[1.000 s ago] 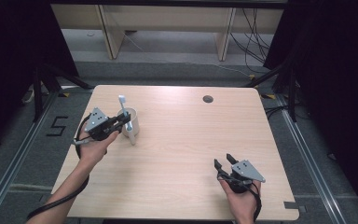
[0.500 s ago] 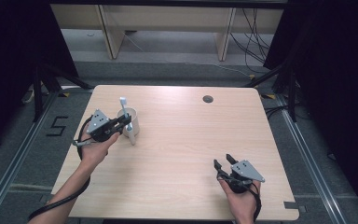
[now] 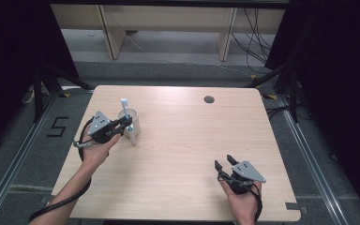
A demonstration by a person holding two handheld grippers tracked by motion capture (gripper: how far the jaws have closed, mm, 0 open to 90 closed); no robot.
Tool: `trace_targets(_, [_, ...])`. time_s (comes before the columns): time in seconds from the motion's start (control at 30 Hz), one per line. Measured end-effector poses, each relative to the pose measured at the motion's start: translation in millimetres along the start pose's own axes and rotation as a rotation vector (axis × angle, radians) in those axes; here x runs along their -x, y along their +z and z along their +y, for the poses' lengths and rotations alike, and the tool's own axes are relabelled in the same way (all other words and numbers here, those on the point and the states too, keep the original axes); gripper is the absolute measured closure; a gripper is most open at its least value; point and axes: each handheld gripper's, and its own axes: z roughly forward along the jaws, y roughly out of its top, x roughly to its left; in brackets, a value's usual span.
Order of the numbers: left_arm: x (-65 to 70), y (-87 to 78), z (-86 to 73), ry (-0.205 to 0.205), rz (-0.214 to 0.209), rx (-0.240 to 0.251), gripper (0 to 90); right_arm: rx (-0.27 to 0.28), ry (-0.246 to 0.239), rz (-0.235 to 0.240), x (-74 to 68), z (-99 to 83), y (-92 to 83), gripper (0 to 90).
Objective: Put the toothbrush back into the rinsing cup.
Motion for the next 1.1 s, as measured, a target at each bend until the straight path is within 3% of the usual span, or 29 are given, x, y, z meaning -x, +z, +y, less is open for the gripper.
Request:
trace_targets(0.23, [-0.7, 1.4, -4.9, -0.007, -0.003, 0.008, 80.3, -0.001, -0.001, 0.001, 0.2, 0.0, 0.0, 46.7])
trace_targets(0.3, [-0.6, 1.3, -5.8, -0.009, 0.001, 0.0, 80.3, 0.012, -0.029, -0.012, 2.2, 0.0, 0.5, 46.7])
trace_targets(0.4, [0.1, 1.8, -7.3, -0.022, -0.011, -0.008, 80.2, 0.013, -0.033, -0.01, 2.1, -0.3, 1.2, 46.5])
trace_targets(0.47, [0.0, 2.1, -8.1, -0.019, -0.007, -0.012, 80.2, 0.006, 0.005, 0.012, -0.7, -0.8, 1.8, 46.5])
trace_targets(0.6, [0.1, 2.9, -10.4, -0.026, -0.005, -0.018, 80.1, -0.001, -0.008, 0.003, 0.6, -0.6, 1.0, 46.4])
trace_targets(0.77, [-1.5, 4.1, -13.0, -0.007, 0.004, -0.025, 80.0, -0.004, -0.005, 0.006, 0.3, -0.7, 1.4, 46.3])
trace_targets(0.93, [-0.9, 5.1, -16.2, -0.019, 0.0, -0.026, 79.9, -0.003, -0.003, 0.021, 0.5, -1.1, 2.6, 46.2])
trace_targets(1.1, [-1.9, 6.0, -18.4, -0.008, 0.001, -0.038, 79.8, -0.008, -0.022, 0.0, 0.3, -0.7, 1.9, 46.2])
